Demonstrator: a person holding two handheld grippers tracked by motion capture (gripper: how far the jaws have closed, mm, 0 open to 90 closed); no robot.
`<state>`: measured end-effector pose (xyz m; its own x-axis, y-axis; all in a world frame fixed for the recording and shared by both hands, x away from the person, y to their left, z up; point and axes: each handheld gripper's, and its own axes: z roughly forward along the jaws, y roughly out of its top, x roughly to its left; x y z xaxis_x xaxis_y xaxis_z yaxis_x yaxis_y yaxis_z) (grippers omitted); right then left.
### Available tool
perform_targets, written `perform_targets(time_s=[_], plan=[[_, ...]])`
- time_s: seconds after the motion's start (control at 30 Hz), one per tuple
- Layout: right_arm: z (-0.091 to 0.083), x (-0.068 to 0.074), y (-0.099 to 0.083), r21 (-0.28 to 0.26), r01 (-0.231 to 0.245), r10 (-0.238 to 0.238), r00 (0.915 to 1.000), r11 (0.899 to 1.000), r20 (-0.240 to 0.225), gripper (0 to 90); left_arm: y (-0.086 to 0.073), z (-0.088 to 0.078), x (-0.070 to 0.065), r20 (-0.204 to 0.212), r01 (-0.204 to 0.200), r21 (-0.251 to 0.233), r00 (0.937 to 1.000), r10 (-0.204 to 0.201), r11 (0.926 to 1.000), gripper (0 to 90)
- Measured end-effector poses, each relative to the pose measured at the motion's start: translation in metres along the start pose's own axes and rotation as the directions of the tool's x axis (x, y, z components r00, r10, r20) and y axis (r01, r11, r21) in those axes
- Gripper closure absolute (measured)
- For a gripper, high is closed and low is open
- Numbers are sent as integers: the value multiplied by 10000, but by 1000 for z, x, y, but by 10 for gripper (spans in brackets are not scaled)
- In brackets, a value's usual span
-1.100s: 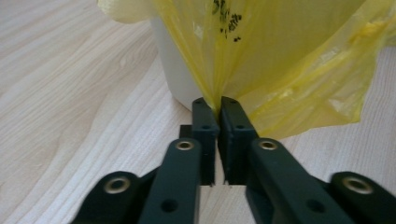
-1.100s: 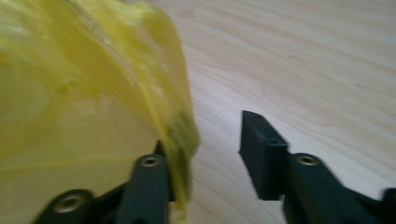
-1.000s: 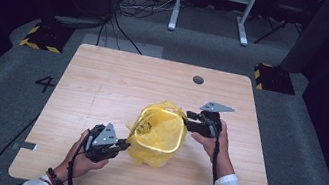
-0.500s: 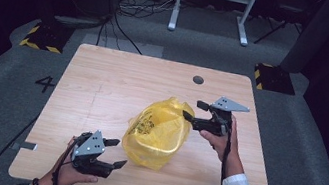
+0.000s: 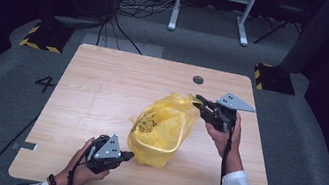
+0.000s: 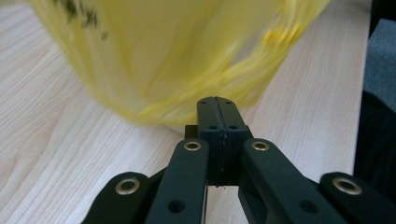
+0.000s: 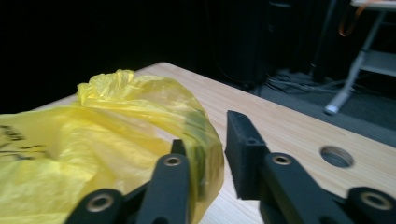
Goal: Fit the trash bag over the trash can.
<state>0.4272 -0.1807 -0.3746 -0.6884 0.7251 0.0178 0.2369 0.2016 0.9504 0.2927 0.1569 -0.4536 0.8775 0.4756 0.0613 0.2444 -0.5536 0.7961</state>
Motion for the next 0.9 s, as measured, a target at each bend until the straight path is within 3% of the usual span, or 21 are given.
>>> perform_targets(time_s=[0.07, 0.13, 0.2, 0.3, 0.33, 0.4, 0.47, 0.53, 0.57, 0.63, 0.8, 0.9], plan=[[10, -5, -1, 236, -263, 260, 9996, 9994, 126, 893, -2, 0, 0, -101, -90, -6, 9999, 90, 10000, 900], [13, -7, -2, 364, -370, 368, 9993, 9986, 63, 895, -2, 0, 1, -74, -59, -89, 10000, 59, 9999, 900], [22, -11, -8, 695, -788, 799, 9967, 9945, -127, 898, -2, 0, 1, 46, -98, -139, 9999, 99, 9999, 900], [26, -9, -11, 1006, -798, 813, 9966, 9917, -102, 899, -4, -1, -1, 92, -127, -289, 9999, 130, 9995, 900], [31, -5, -14, 1299, -596, 626, 9979, 9897, -191, 900, -4, -1, -2, 96, -165, -301, 9998, 168, 9994, 900], [34, -3, -16, 1519, -465, 500, 9986, 9873, -189, 900, -5, -2, -4, -8, -379, -313, 9993, 379, 9988, 900], [38, 1, -21, 1929, -210, 240, 9996, 9810, -131, 900, -3, -3, -10, -371, -1036, -187, 9940, 1028, 9944, 900], [45, 1, -28, 2549, -133, 169, 9998, 9669, -117, 900, -3, 1, -12, -407, -1320, -27, 9904, 1318, 9912, 900], [45, 1, -28, 2549, -133, 169, 9998, 9669, -117, 900, -3, 1, -12, -407, -1320, -27, 9904, 1318, 9912, 900], [51, 0, -37, 3015, -265, 374, 9988, 9531, -304, 900, -6, 5, -11, -444, -1331, 211, 9900, 1340, 9909, 900], [57, 0, -48, 3378, -315, 536, 9970, 9407, -562, 898, -10, 8, -5, -482, -1207, 389, 9913, 1225, 9919, 900], [58, 2, -54, 3487, -309, 556, 9966, 9367, -610, 887, -12, 4, -2, -214, -975, -122, 9950, 972, 9952, 900]])
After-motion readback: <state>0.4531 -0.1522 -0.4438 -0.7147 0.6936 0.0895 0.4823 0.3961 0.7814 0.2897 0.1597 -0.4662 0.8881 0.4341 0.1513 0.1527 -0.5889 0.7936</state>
